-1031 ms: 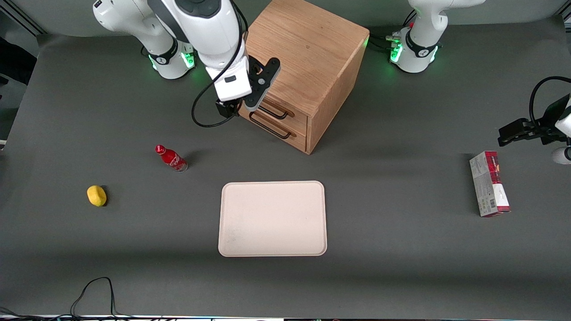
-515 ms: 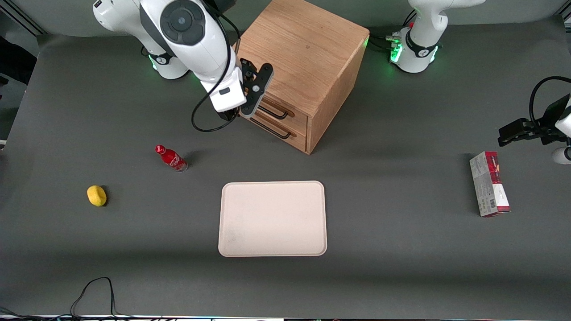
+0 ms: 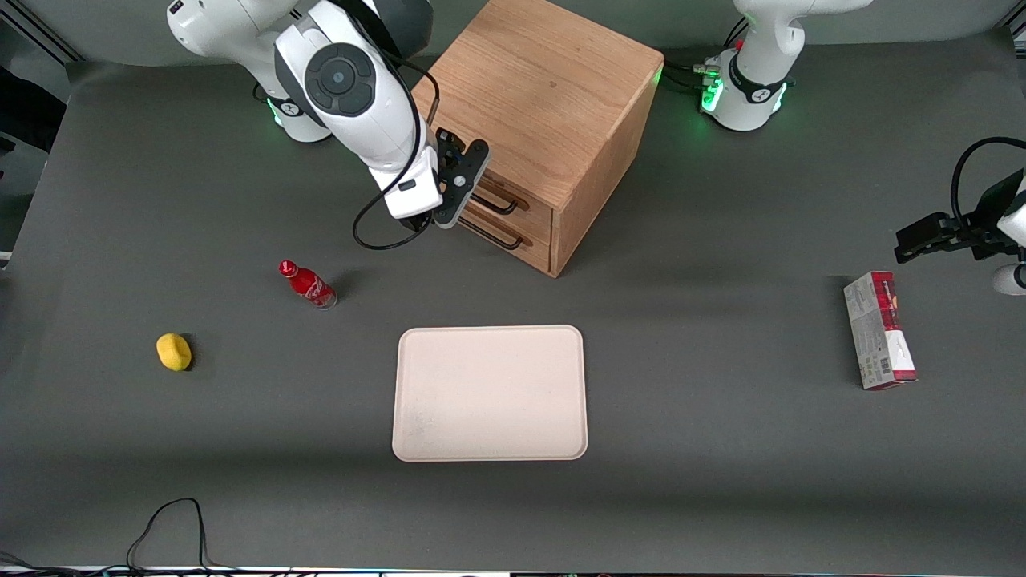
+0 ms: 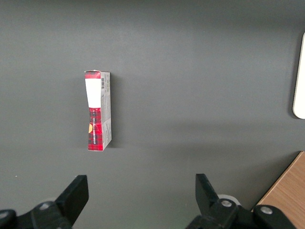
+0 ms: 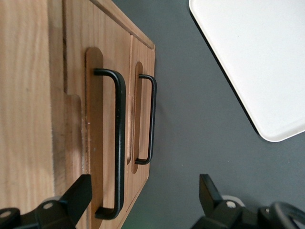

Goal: Open upper drawer

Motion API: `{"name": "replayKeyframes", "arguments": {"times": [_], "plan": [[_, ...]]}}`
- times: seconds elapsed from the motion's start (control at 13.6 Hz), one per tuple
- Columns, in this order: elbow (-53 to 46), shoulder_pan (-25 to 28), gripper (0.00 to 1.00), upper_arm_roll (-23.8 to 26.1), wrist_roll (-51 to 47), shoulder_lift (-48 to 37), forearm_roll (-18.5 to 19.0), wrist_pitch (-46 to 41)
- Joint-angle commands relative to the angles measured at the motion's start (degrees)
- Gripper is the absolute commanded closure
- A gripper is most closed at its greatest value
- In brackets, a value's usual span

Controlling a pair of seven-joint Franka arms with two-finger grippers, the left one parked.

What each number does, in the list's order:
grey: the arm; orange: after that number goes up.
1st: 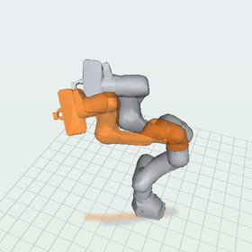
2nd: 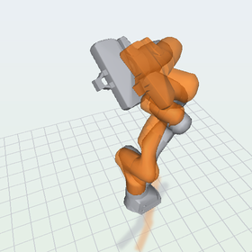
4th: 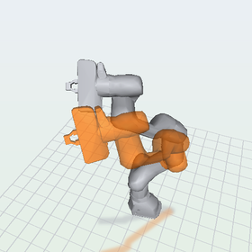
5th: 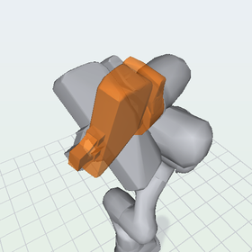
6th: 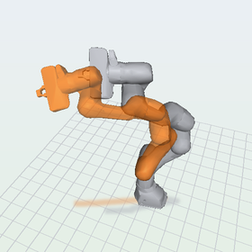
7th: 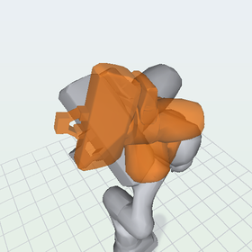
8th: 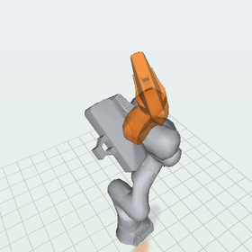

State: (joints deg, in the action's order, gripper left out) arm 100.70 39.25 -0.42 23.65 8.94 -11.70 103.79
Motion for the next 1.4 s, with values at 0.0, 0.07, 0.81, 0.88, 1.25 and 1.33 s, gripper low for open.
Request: {"name": "replayKeyframes", "arguments": {"times": [0.0,0.07,0.81,0.88,1.25,1.33], "plan": [[2.9,1.9,0.00,-0.5,-0.9,-1.7,-1.4,2.8],[3.0,1.9,0.00,-0.5,-0.9,-1.6,-1.4,3.3],[7.0,2.1,0.00,-0.5,-0.8,0.6,-1.4,10.9],[7.0,2.0,0.00,-0.5,-0.8,1.1,-1.3,11.1],[7.8,1.9,0.00,-0.5,-0.7,2.5,-1.3,13.1],[7.8,1.7,0.00,-0.6,-0.7,2.6,-1.3,13.5]]}}
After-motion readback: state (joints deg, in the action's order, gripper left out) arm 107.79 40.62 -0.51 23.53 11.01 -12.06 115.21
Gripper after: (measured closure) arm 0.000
